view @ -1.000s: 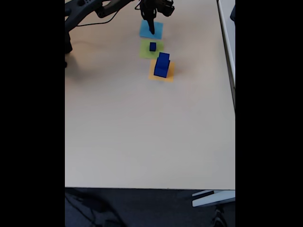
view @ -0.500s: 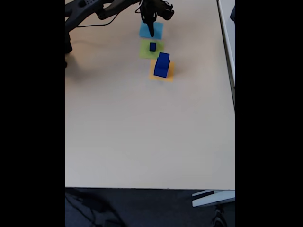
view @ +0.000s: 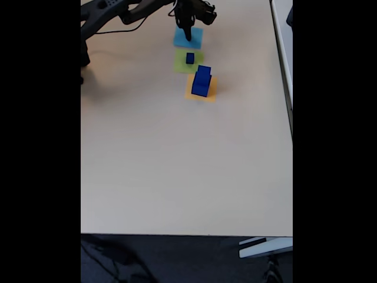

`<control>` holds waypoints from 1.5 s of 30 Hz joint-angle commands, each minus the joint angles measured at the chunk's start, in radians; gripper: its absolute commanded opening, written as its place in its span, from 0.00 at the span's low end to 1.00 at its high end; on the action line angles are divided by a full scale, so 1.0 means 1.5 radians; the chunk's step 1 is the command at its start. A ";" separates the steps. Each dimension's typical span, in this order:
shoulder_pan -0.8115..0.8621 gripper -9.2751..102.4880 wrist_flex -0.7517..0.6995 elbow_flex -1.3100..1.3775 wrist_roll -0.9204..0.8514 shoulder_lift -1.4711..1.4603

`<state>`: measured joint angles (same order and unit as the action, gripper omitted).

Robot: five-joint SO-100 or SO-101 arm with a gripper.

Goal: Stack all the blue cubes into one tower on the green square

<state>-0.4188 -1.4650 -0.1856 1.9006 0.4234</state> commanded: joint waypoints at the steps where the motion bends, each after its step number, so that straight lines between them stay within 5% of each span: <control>1: 0.003 0.23 -0.001 0.038 -0.004 0.009; 45: 0.059 0.09 -0.011 0.031 -0.106 0.116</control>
<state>-0.3528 -1.4772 -0.1856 1.7748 0.4464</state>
